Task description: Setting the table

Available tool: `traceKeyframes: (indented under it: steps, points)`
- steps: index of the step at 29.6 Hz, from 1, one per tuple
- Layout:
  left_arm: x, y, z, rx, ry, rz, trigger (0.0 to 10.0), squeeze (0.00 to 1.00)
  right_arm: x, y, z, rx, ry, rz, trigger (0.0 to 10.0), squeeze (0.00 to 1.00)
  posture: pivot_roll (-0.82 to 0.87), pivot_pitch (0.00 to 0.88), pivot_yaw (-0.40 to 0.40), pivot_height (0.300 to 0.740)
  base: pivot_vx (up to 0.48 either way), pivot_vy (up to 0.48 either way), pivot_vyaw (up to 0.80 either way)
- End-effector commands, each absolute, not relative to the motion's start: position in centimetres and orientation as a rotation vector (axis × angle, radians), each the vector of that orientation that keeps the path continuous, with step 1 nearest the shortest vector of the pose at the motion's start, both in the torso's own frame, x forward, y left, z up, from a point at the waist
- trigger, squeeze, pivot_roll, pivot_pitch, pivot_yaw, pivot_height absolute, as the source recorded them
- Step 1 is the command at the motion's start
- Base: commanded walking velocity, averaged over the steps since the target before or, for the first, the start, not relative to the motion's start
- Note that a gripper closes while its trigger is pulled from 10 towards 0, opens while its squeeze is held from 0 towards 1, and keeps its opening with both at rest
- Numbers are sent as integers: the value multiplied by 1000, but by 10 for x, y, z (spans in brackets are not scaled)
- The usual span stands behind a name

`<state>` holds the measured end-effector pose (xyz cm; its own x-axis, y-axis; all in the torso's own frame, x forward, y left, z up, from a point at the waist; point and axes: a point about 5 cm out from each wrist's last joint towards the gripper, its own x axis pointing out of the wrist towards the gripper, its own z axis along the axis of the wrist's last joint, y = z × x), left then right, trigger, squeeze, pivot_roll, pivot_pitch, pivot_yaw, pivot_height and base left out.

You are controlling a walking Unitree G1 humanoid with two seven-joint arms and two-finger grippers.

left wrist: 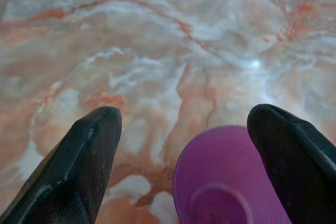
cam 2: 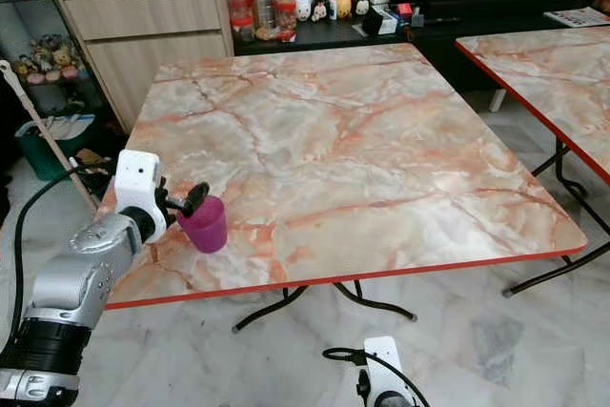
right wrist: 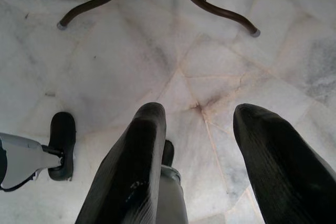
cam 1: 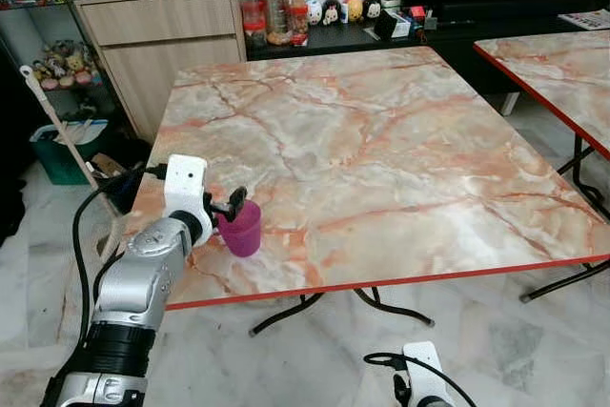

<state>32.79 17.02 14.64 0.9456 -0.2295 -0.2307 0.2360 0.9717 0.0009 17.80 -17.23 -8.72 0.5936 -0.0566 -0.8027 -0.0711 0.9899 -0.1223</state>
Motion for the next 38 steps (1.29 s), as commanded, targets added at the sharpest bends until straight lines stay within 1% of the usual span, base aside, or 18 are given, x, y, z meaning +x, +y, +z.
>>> traceKeyframes:
  steps: [1, 13, 20, 21, 22, 23, 24, 25, 29, 30, 31, 32, 34, 35, 37, 38]
  points:
    - [330, 175, 145, 68, 271, -236, 10000, 0, 179, -171, -87, -146, 930, 21, 10000, 0, 101, 0, 39, 740, 0, 0, 0]
    - [329, 187, 150, 98, 295, -230, 10000, 0, 180, -168, -86, -148, 926, 40, 10000, 0, 110, 0, 35, 740, 0, 0, 0]
    - [326, 190, 150, 76, 299, -217, 10000, 0, 181, -168, -86, -147, 925, 39, 10000, 0, 111, 0, 30, 740, 0, 0, 0]
    - [326, 190, 150, 72, 296, -219, 8235, 0, 181, -168, -86, -147, 925, 39, 10000, 0, 112, 0, 29, 740, 0, 0, 0]
    - [326, 190, 150, 69, 294, -215, 2941, 0, 181, -168, -86, -147, 926, 39, 10000, 0, 112, 0, 29, 740, 0, 0, 0]
    - [326, 191, 150, 68, 292, -209, 1059, 0, 181, -168, -86, -148, 927, 39, 10000, 0, 112, 0, 29, 740, 0, 0, 0]
    - [326, 190, 151, 69, 291, -211, 353, 0, 181, -168, -86, -148, 927, 39, 10000, 0, 113, 0, 29, 740, 0, 0, 0]
    - [326, 190, 151, 73, 289, -222, 196, 0, 181, -168, -86, -148, 927, 39, 10000, 0, 113, 0, 28, 740, 0, 0, 0]
    - [324, 187, 152, 84, 293, -268, 0, 0, 181, -168, -86, -147, 927, 39, 10000, 0, 110, 0, 29, 740, 0, 0, 0]
    - [324, 185, 153, 89, 289, -280, 2039, 0, 182, -168, -86, -147, 926, 39, 10000, 0, 110, 0, 28, 740, 0, 0, 0]
    - [324, 185, 153, 92, 288, -278, 9725, 0, 182, -168, -86, -147, 926, 39, 10000, 0, 111, 0, 28, 740, 0, 0, 0]
    - [324, 186, 153, 90, 290, -276, 10000, 0, 182, -168, -86, -146, 925, 39, 10000, 0, 109, 0, 30, 740, 0, 0, 0]
    - [324, 186, 153, 89, 294, -279, 10000, 0, 182, -168, -86, -146, 924, 39, 10000, 0, 109, 0, 29, 740, 0, 0, 0]
    - [324, 185, 152, 88, 295, -281, 0, 0, 182, -168, -85, -147, 924, 39, 10000, 0, 109, 0, 29, 740, 0, 0, 0]
    - [322, 184, 151, 98, 301, -299, 0, 0, 182, -168, -85, -147, 923, 40, 10000, 0, 111, 0, 27, 740, 0, 0, 0]
    - [321, 183, 150, 110, 312, -312, 5961, 0, 182, -168, -85, -147, 923, 41, 10000, 0, 111, 0, 26, 740, 0, 0, 0]
